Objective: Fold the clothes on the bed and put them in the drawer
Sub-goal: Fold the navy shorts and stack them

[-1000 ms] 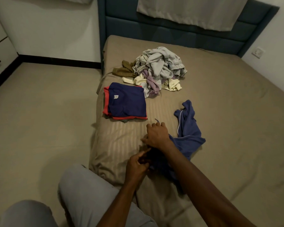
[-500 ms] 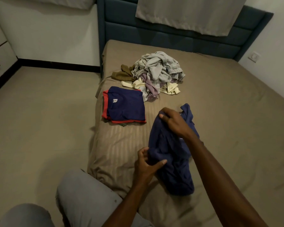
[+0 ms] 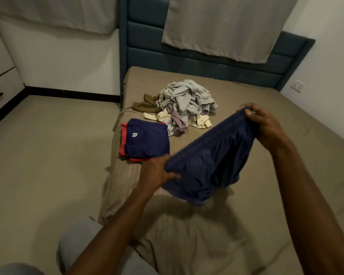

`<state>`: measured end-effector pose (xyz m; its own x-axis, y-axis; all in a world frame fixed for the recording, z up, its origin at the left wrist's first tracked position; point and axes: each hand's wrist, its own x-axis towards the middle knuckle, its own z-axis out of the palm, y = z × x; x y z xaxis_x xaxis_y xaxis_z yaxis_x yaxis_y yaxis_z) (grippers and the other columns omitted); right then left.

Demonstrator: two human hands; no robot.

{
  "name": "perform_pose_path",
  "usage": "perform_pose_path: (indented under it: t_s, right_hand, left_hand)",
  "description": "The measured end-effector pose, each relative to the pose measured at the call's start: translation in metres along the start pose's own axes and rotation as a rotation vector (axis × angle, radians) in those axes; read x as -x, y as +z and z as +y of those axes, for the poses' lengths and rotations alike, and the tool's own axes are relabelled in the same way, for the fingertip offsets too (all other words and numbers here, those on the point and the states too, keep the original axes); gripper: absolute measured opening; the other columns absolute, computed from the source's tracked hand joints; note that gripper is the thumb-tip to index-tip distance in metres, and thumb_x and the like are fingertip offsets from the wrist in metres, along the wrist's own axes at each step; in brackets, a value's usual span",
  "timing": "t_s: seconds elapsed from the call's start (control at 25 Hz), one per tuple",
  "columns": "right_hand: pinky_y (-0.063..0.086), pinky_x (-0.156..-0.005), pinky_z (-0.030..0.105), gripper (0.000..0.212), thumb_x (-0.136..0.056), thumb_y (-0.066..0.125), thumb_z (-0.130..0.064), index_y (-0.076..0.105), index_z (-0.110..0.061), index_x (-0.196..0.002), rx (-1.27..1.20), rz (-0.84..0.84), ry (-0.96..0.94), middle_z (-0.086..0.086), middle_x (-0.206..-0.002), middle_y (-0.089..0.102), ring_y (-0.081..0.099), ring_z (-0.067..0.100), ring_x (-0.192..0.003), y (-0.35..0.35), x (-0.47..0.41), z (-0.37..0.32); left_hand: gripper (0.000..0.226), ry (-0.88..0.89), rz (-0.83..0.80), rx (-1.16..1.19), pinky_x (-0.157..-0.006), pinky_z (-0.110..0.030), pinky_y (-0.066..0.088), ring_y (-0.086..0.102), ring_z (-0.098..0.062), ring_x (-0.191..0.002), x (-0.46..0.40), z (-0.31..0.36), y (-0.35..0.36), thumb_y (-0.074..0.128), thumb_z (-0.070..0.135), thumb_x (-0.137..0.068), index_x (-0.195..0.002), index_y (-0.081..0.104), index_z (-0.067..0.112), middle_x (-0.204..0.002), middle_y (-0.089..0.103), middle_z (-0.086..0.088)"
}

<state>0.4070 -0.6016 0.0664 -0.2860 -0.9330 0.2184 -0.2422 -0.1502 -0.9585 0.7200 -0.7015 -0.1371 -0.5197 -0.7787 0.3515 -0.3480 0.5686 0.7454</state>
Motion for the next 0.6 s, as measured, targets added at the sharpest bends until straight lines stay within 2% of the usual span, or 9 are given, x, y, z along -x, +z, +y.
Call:
perform_pose_path:
  t_s: [0.08,0.16,0.2,0.28,0.36,0.4,0.48,0.52,0.6]
  right_hand:
    - [0.05,-0.086,0.029,0.021,-0.105,0.043,-0.006,0.061,-0.016,-0.11,-0.12,-0.008,-0.054,0.004,-0.11,0.06,0.058,0.019,-0.101,-0.025,0.02,-0.006]
    - [0.05,-0.089,0.035,0.023,-0.101,0.039,0.001,0.059,-0.009,-0.107,-0.169,-0.028,-0.059,0.013,-0.109,0.057,0.056,0.027,-0.104,-0.04,0.05,0.009]
    - [0.049,-0.091,0.038,0.02,-0.096,0.041,0.004,0.058,-0.004,-0.103,-0.164,-0.034,-0.024,0.02,-0.108,0.057,0.056,0.031,-0.104,-0.043,0.07,0.029]
    - [0.049,-0.093,0.042,0.01,-0.084,0.052,0.003,0.059,0.005,-0.09,-0.07,-0.023,0.117,0.03,-0.104,0.061,0.061,0.036,-0.101,-0.038,0.118,0.085]
    - [0.051,-0.093,0.044,0.009,-0.078,0.061,0.003,0.069,0.001,-0.08,0.088,-0.005,0.297,0.026,-0.103,0.071,0.067,0.041,-0.102,-0.02,0.178,0.147]
    - [0.053,-0.095,0.048,0.019,-0.078,0.062,0.01,0.074,-0.004,-0.077,0.162,0.005,0.392,0.021,-0.105,0.074,0.067,0.043,-0.107,-0.01,0.21,0.175]
    - [0.054,-0.096,0.058,0.047,-0.077,0.06,0.025,0.08,-0.017,-0.077,0.294,0.052,0.511,0.011,-0.111,0.074,0.067,0.033,-0.113,0.009,0.26,0.213]
    - [0.054,-0.097,0.057,0.05,-0.076,0.066,0.024,0.08,-0.023,-0.083,0.34,0.09,0.517,0.005,-0.114,0.073,0.068,0.025,-0.112,0.018,0.273,0.221]
    - [0.057,-0.093,0.045,0.046,-0.072,0.089,-0.001,0.076,-0.032,-0.102,0.485,0.132,0.438,-0.007,-0.115,0.07,0.067,0.015,-0.108,0.032,0.278,0.227]
  left_hand:
    - [0.039,0.193,0.305,-0.35,-0.049,-0.033,0.051,0.063,-0.019,-0.053,-0.023,0.007,-0.025,0.083,0.041,-0.081,-0.112,0.074,0.019,-0.065,0.068,-0.001]
    - [0.05,0.253,0.394,-0.563,-0.041,-0.028,0.04,0.054,-0.02,-0.039,-0.024,0.016,-0.032,0.076,0.028,-0.084,-0.13,0.069,0.01,-0.054,0.061,-0.005]
    - [0.054,0.245,0.346,-0.622,-0.04,-0.027,0.038,0.052,-0.02,-0.037,-0.015,0.015,-0.027,0.078,0.022,-0.079,-0.129,0.068,0.006,-0.053,0.06,-0.006]
    - [0.046,0.227,0.113,-0.686,-0.042,-0.028,0.043,0.06,-0.024,-0.044,0.022,-0.005,-0.006,0.088,0.015,-0.064,-0.107,0.075,0.007,-0.06,0.065,-0.007]
    - [0.032,0.11,-0.271,-0.681,-0.061,-0.032,0.049,0.07,-0.026,-0.073,0.061,-0.03,0.01,0.079,0.035,-0.073,-0.097,0.068,0.016,-0.082,0.072,-0.007]
    - [0.037,0.034,-0.411,-0.621,-0.067,-0.033,0.047,0.07,-0.025,-0.084,0.076,-0.04,0.015,0.068,0.051,-0.078,-0.096,0.065,0.02,-0.09,0.072,-0.004]
    - [0.056,-0.011,-0.432,-0.563,-0.067,-0.033,0.045,0.068,-0.023,-0.085,0.092,-0.056,0.02,0.053,0.073,-0.078,-0.096,0.065,0.022,-0.09,0.072,-0.001]
    - [0.059,-0.023,-0.401,-0.559,-0.067,-0.034,0.046,0.068,-0.025,-0.085,0.092,-0.057,0.018,0.052,0.075,-0.079,-0.099,0.065,0.021,-0.09,0.072,-0.002]
    - [0.053,-0.038,-0.318,-0.551,-0.068,-0.037,0.048,0.068,-0.03,-0.089,0.088,-0.059,0.018,0.061,0.062,-0.084,-0.11,0.062,0.016,-0.095,0.072,-0.006]
